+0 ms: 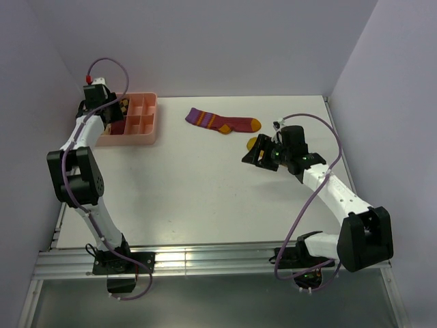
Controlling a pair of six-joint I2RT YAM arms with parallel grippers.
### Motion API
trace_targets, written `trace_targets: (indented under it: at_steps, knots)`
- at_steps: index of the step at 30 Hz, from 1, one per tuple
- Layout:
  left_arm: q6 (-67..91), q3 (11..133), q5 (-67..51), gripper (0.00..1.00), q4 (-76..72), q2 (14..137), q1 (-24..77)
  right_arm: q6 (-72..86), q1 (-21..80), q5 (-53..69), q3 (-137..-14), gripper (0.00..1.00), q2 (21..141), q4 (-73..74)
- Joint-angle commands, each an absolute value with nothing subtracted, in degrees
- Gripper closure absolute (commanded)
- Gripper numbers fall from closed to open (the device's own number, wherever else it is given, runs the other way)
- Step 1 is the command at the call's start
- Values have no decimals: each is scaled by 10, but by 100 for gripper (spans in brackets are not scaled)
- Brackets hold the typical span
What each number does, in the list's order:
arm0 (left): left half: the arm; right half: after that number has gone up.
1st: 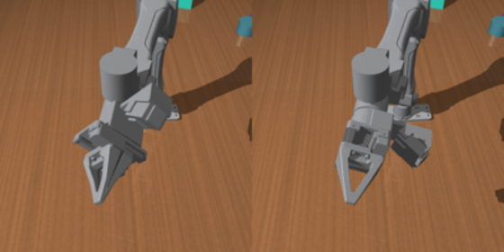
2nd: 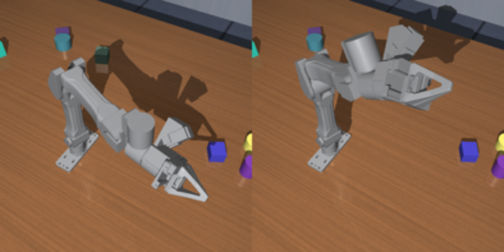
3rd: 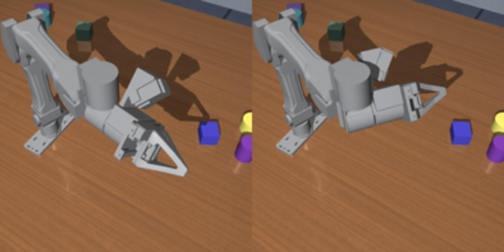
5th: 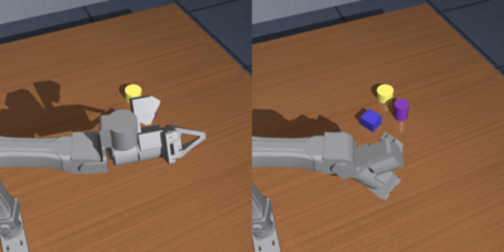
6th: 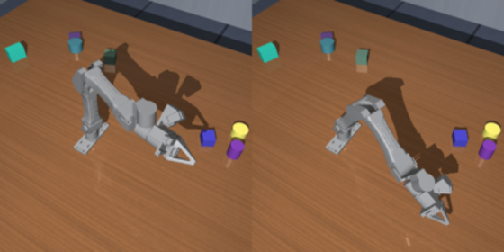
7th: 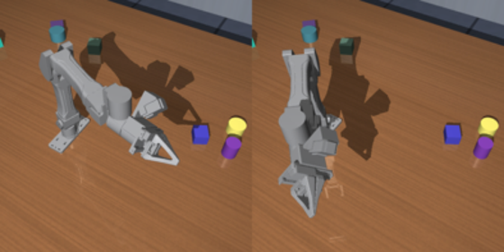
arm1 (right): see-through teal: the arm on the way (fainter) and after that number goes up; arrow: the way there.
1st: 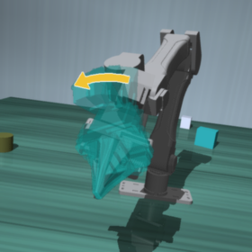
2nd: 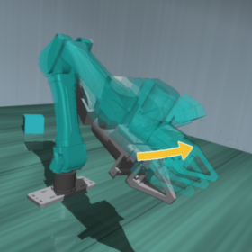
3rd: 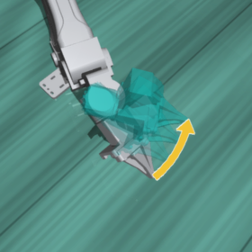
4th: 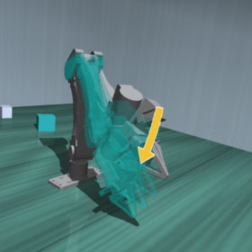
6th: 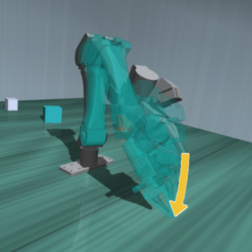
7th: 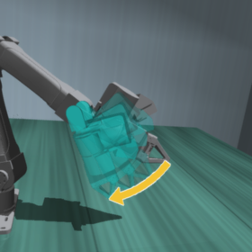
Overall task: Roll the socks
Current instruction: Place the sock in the storage box.
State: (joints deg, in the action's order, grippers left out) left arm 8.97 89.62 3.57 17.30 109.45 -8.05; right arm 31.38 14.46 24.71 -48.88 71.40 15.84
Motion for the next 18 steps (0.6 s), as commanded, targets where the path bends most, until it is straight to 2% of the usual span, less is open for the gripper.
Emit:
trace_targets:
  at_steps: [1, 5, 13, 18]
  knots:
    - [125, 882, 5, 45, 101, 1111, -81, 302, 139, 246, -475, 26, 691, 140]
    - [119, 867, -35, 47, 38, 1140, -80, 301, 140, 240, -468, 27, 686, 146]
    - [144, 905, -54, 45, 83, 1231, -81, 307, 139, 223, -456, 27, 672, 149]
    - [143, 899, -69, 42, 95, 1215, -81, 304, 140, 214, -470, 27, 675, 155]
